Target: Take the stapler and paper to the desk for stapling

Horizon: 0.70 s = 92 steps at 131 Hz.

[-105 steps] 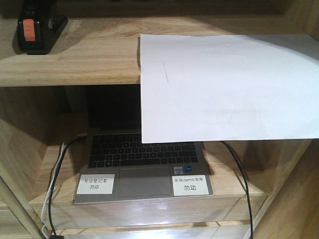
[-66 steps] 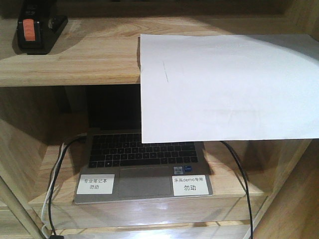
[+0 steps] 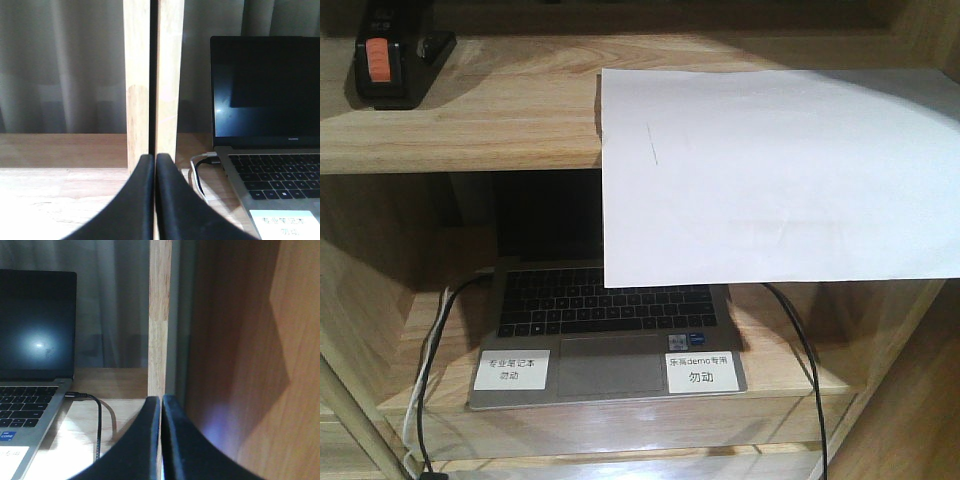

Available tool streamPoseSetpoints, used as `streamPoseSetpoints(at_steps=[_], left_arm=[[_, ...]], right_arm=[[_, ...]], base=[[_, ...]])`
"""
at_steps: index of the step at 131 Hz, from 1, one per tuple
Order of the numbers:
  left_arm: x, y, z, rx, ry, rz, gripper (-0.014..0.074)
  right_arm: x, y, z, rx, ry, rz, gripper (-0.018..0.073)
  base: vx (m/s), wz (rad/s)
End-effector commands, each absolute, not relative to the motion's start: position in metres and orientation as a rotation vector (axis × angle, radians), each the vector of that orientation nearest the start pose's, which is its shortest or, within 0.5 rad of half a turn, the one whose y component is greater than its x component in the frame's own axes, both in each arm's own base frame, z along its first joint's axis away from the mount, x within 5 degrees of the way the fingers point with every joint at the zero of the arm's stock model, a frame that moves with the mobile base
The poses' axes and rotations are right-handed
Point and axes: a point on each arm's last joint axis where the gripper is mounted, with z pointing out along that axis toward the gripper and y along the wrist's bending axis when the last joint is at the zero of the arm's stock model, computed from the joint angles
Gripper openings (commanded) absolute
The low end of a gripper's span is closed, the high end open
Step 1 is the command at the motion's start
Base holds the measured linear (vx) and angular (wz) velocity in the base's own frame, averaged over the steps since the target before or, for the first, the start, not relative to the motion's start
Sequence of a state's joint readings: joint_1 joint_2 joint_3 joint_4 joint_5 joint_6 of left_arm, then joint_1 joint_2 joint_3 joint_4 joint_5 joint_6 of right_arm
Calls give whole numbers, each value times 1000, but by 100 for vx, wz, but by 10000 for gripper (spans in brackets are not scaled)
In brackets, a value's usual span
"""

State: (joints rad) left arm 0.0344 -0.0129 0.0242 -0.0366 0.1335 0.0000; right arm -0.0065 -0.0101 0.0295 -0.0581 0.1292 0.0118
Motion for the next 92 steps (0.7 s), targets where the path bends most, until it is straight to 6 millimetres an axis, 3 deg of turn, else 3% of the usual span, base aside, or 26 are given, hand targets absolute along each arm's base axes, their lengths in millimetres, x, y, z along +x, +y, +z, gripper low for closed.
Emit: streamPoseSetpoints(at_steps=[1,59,92], left_arm=[[56,2,197,-57,1551,-12,-6],[56,2,198,-57,1544,-12,-6],[55,2,210,-57,1414,-8,-6]], right_arm=[[56,-1,198,-32,1553,-56,-6],[56,-1,199,-33,1551,-56,-6],[56,-1,204,-34,1494,-55,-6]], base=[[0,0],[0,0],[0,0]])
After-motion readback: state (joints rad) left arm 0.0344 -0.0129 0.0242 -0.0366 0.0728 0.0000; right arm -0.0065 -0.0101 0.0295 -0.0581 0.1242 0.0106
